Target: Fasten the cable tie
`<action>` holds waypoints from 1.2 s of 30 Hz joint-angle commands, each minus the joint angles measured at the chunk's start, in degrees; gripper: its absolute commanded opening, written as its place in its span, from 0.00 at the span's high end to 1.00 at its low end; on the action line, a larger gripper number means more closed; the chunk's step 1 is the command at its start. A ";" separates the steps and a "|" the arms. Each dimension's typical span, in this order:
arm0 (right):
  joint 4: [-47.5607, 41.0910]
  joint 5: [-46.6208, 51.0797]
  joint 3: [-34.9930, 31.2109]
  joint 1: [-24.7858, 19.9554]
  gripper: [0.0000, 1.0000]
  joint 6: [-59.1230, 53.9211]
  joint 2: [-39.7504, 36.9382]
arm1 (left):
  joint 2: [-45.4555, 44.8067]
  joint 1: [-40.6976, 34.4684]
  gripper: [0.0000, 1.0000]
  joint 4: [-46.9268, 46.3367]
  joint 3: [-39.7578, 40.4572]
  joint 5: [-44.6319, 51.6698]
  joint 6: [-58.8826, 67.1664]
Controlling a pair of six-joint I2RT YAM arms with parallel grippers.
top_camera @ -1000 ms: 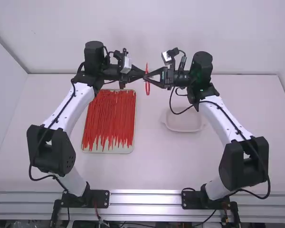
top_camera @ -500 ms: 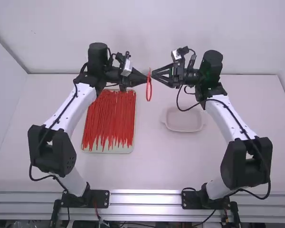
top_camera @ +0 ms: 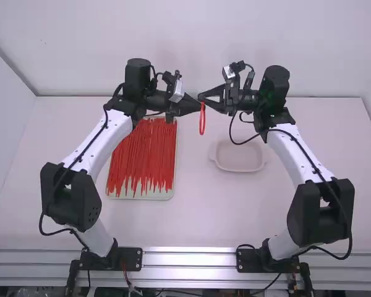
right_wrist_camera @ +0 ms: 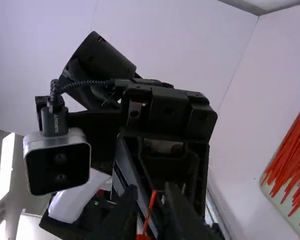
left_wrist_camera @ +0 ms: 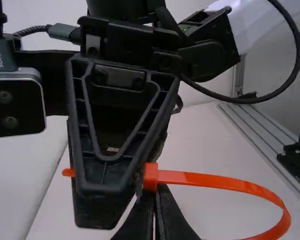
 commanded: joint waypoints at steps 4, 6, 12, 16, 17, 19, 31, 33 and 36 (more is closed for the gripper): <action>0.22 -1.16 1.22 0.15 0.97 0.15 -0.13 | -0.96 0.31 0.98 -0.87 0.13 -4.09 0.22; 0.17 -1.25 1.22 0.15 1.00 0.15 -0.13 | -0.96 0.24 0.98 -1.51 0.13 -4.85 0.22; 0.31 -1.29 1.22 0.15 1.00 0.07 -0.13 | -0.96 0.42 0.98 -3.17 0.13 -7.32 0.22; 0.39 -1.25 1.22 0.15 1.00 -0.09 -0.13 | -0.96 0.37 0.98 -3.61 -0.44 -7.56 0.20; 0.52 -1.27 1.22 0.15 1.00 -0.11 -0.13 | -0.96 0.37 0.98 -3.63 -0.55 -7.80 0.20; 1.64 -1.51 1.22 0.15 1.00 0.09 -0.13 | -0.96 0.09 0.98 -4.37 -1.33 -9.07 0.22; 1.60 -1.25 1.22 0.15 1.00 -0.98 -0.13 | -0.96 -0.09 0.98 -5.77 -9.20 -9.86 0.17; 1.62 -1.20 1.22 0.15 1.00 -0.96 -0.13 | -0.96 -0.07 0.98 -5.79 -10.73 -9.79 0.20; 1.90 -1.05 1.22 0.13 1.00 -0.96 -0.13 | -0.96 -0.09 0.98 -5.77 -14.93 -9.88 0.17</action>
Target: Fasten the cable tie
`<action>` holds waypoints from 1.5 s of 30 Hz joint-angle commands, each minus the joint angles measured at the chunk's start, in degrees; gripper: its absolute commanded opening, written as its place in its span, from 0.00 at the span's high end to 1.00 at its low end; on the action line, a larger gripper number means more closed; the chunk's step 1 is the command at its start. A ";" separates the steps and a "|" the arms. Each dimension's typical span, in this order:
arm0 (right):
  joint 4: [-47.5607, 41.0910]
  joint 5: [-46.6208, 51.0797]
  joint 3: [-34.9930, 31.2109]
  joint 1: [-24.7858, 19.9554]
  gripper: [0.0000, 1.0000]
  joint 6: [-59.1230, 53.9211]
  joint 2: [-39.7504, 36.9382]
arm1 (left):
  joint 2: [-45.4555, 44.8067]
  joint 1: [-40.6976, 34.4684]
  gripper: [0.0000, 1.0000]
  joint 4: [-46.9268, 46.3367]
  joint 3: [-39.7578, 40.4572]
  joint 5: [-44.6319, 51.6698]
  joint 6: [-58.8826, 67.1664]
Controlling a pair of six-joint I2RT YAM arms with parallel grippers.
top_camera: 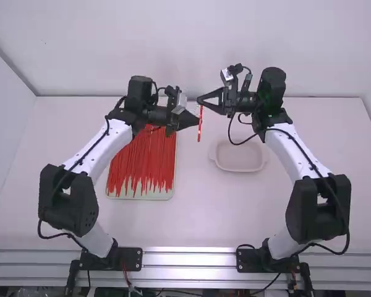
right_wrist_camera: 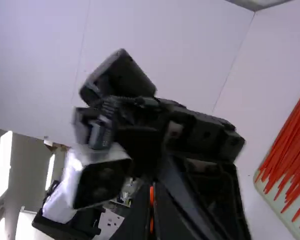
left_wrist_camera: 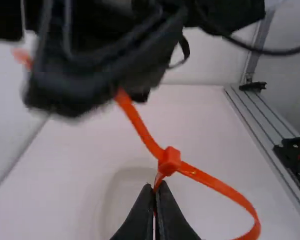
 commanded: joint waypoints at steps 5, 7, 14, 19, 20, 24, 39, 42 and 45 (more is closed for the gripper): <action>4.20 -0.44 1.66 -0.02 1.00 1.99 -1.53 | 1.36 -0.11 0.98 -1.20 -9.44 -3.21 -0.57; 5.55 -0.39 1.66 -0.13 1.00 3.15 -1.53 | 1.36 -0.11 0.98 -0.55 -10.97 -3.21 -2.54; 10.67 -0.42 1.66 -0.87 1.00 7.34 -1.53 | 1.36 -0.09 0.98 -1.36 -14.27 -1.25 -3.72; 11.58 -0.44 1.66 -1.07 1.00 7.74 -1.53 | 1.36 -0.15 0.98 -1.46 -15.50 -0.85 -3.74; 11.50 -0.42 1.66 -1.07 1.00 7.52 -1.53 | 1.36 -0.15 0.98 -1.40 -15.50 -0.04 -3.74; 11.43 -0.42 1.66 -1.18 1.00 7.32 -1.53 | 1.36 -0.11 0.98 2.10 -15.15 1.49 -8.28; 11.41 -2.80 1.66 -2.75 0.45 6.40 -1.53 | -1.31 0.83 0.98 40.33 -15.06 4.85 -40.24; 11.37 -3.32 1.66 -2.69 0.01 5.79 -1.53 | -2.29 1.95 0.98 47.58 -15.06 5.09 -46.23; 11.39 -3.89 1.66 -2.67 0.01 5.70 -1.53 | -2.71 3.48 0.98 56.04 -15.06 7.76 -52.54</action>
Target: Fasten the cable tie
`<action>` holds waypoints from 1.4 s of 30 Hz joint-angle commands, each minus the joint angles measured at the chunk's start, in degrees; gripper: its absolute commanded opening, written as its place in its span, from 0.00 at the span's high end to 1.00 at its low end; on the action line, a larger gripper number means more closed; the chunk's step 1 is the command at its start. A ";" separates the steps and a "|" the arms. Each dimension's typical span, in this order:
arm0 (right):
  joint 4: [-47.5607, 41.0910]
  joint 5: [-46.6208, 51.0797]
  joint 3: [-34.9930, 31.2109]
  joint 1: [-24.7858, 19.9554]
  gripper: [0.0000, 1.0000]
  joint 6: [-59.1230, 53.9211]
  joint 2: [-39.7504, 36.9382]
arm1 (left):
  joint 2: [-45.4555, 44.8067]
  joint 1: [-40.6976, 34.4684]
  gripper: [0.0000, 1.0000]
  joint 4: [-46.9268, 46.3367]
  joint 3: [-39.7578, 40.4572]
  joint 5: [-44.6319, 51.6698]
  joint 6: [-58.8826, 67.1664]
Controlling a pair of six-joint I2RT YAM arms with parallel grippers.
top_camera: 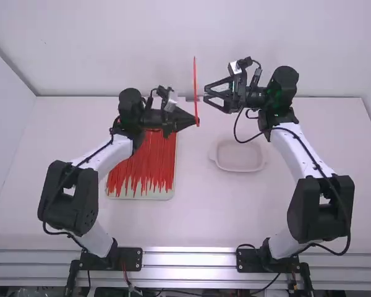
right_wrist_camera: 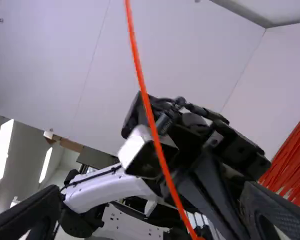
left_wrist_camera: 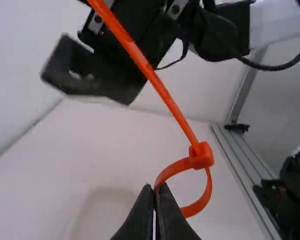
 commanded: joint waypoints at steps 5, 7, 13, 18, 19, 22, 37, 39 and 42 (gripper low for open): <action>0.35 -1.81 1.53 0.85 0.02 -2.32 -1.53 | -2.54 3.10 0.98 15.30 -0.07 4.39 -21.05; 0.39 -1.84 1.53 1.62 0.02 -1.79 -1.53 | -2.54 3.02 0.98 16.06 -0.07 4.20 -21.27; 0.37 -1.53 1.53 4.87 0.01 -4.48 -1.53 | -2.51 2.29 0.98 12.37 -0.07 3.85 -20.72; 0.35 0.44 1.53 5.81 0.10 -4.74 -1.53 | -2.54 2.12 0.98 8.41 -0.07 4.26 -19.74; 0.33 0.79 1.53 5.73 0.13 -4.68 -1.53 | -2.54 1.33 0.98 8.79 -0.07 5.03 -19.74; 0.35 0.76 1.53 5.99 0.17 -4.57 -1.53 | -2.54 0.17 0.98 8.70 -0.07 5.44 -19.74; 0.31 -0.74 1.53 7.13 0.63 -3.23 -1.53 | -2.54 -0.26 0.98 7.56 -0.07 3.69 -20.52; 0.31 -1.01 1.53 7.34 0.70 -3.23 -1.53 | -2.54 -0.15 0.98 7.89 -0.07 3.74 -20.13; 0.31 -1.29 1.53 7.15 0.91 -3.23 -1.53 | -2.54 0.13 0.98 9.11 -0.07 3.69 -20.63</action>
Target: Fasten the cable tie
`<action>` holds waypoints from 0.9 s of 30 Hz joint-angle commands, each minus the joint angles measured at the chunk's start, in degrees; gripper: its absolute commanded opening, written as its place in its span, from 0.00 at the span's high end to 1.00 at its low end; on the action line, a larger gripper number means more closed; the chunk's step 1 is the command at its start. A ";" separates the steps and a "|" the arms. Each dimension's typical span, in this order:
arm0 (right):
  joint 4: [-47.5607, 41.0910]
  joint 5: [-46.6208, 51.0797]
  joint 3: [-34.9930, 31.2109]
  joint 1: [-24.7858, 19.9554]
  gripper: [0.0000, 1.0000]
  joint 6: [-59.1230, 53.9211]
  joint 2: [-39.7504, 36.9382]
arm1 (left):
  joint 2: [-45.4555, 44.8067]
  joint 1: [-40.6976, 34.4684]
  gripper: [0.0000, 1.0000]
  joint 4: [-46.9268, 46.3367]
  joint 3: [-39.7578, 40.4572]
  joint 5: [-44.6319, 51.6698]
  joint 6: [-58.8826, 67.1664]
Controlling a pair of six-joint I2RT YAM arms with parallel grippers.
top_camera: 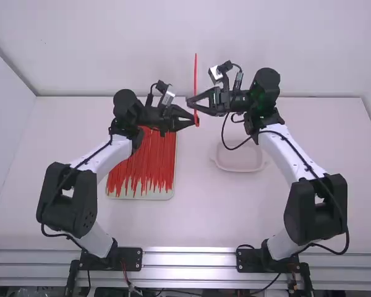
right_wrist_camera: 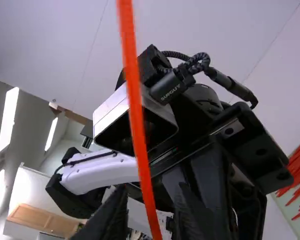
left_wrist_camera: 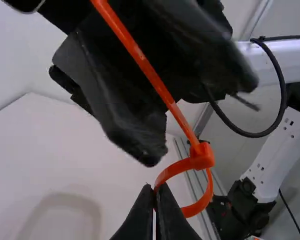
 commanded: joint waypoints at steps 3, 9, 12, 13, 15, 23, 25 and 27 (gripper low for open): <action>0.33 -1.64 1.53 0.00 1.00 1.16 -1.53 | -1.88 0.63 0.98 0.13 -0.07 -0.98 -0.22; 0.39 -1.97 1.53 -0.33 1.00 0.81 -1.53 | -1.88 0.63 0.97 0.42 -0.07 -1.60 0.28; 0.35 -3.74 1.53 -1.36 1.00 -0.72 -1.53 | -1.88 0.90 0.54 -3.30 -0.07 -6.40 2.27; 0.33 -4.66 1.53 -1.84 1.00 -1.40 -1.53 | -1.88 1.05 0.29 -5.18 -0.07 -8.74 3.08; 0.37 -5.77 1.53 -3.50 1.00 -1.95 -1.53 | -1.88 1.03 0.05 -8.52 -0.07 -12.76 4.57; -0.39 -5.90 1.53 -8.68 1.00 -6.25 -1.51 | -1.88 2.23 0.01 -15.63 -0.07 -14.60 6.10; -3.30 -5.51 1.53 -9.62 1.00 -10.47 -1.51 | -1.88 3.34 0.01 -19.85 -0.07 -16.90 6.12; -6.58 -4.92 1.53 -10.21 1.00 -14.53 -1.51 | -1.86 4.09 0.01 -22.60 -0.07 -18.16 6.16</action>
